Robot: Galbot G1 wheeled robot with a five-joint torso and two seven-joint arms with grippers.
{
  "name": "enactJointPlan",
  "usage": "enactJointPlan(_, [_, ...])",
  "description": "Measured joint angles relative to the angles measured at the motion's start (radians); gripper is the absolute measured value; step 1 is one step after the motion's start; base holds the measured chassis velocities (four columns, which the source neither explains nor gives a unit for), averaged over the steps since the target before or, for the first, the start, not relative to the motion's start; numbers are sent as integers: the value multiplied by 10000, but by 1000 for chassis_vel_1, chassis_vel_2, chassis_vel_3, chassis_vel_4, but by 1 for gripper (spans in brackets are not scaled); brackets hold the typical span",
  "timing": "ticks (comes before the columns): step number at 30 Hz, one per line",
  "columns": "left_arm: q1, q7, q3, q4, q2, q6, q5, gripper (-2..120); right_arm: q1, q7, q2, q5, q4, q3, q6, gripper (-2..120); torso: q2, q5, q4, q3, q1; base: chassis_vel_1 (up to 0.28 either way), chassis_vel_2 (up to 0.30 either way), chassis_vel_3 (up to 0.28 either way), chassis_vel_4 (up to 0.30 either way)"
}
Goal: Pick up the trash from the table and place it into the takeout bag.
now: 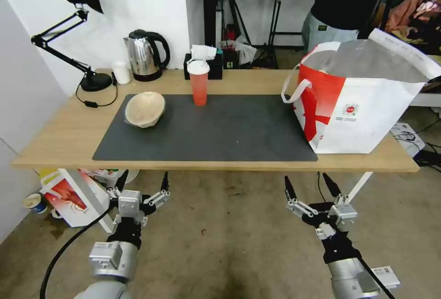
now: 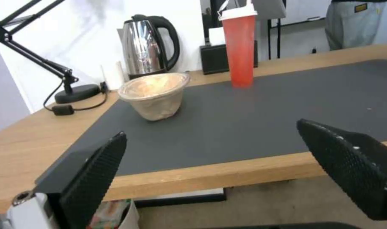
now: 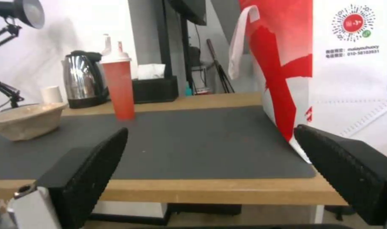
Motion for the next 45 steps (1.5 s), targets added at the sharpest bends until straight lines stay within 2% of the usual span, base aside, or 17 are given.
enactJointPlan(12, [-1,0,0,0,0,0,0,100,-105,464,56,-14,133,-147,-597,100,0,0,0,0,0,0,0,0,0])
enactJointPlan(45, [-1,0,0,0,0,0,0,100,132,537,202,45,-123,-106,-534,100,0,0,0,1,0,0,0,0,0])
